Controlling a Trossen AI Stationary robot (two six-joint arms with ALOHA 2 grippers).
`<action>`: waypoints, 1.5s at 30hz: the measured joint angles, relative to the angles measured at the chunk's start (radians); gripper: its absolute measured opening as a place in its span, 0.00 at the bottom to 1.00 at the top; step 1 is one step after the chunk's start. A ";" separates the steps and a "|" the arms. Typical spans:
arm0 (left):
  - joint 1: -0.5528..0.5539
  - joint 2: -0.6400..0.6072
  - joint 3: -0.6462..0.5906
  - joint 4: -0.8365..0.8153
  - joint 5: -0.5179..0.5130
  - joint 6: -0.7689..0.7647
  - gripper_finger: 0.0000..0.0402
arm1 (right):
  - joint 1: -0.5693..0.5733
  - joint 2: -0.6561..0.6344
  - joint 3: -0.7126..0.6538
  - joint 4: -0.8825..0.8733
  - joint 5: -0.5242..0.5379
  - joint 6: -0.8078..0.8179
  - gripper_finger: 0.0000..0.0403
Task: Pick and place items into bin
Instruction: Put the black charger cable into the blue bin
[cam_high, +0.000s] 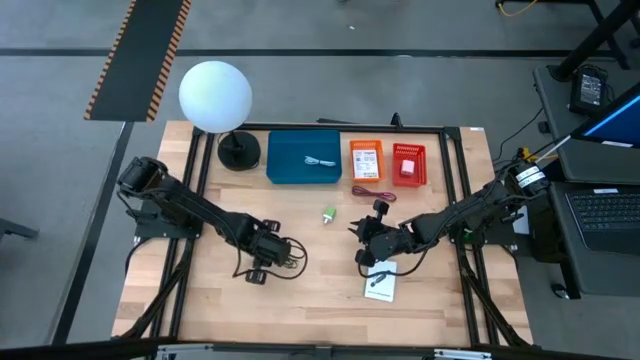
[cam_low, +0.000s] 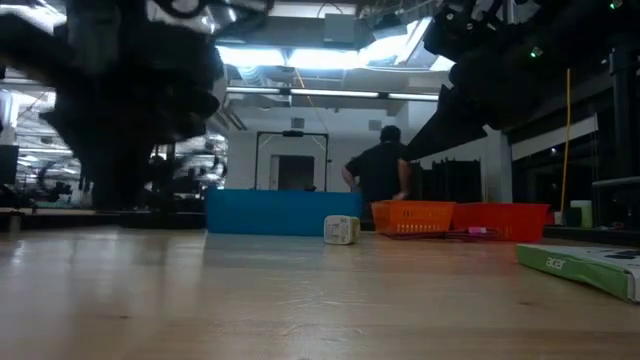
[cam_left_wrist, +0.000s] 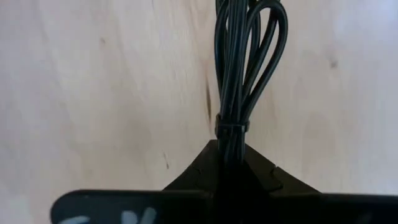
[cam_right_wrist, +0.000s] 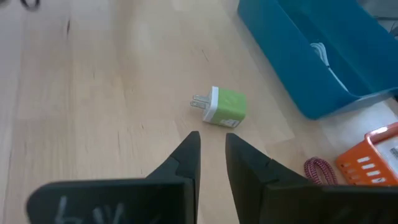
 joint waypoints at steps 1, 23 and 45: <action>0.003 -0.018 0.000 -0.006 0.002 0.000 0.06 | 0.000 0.000 0.000 0.000 0.000 -0.013 0.14; 0.284 -0.293 -0.305 0.584 0.177 0.268 0.06 | 0.007 0.001 0.000 0.045 -0.001 -0.018 0.14; 0.405 -0.310 -0.510 1.180 0.081 0.223 0.06 | -0.081 0.001 -0.077 0.295 -0.027 -0.133 0.14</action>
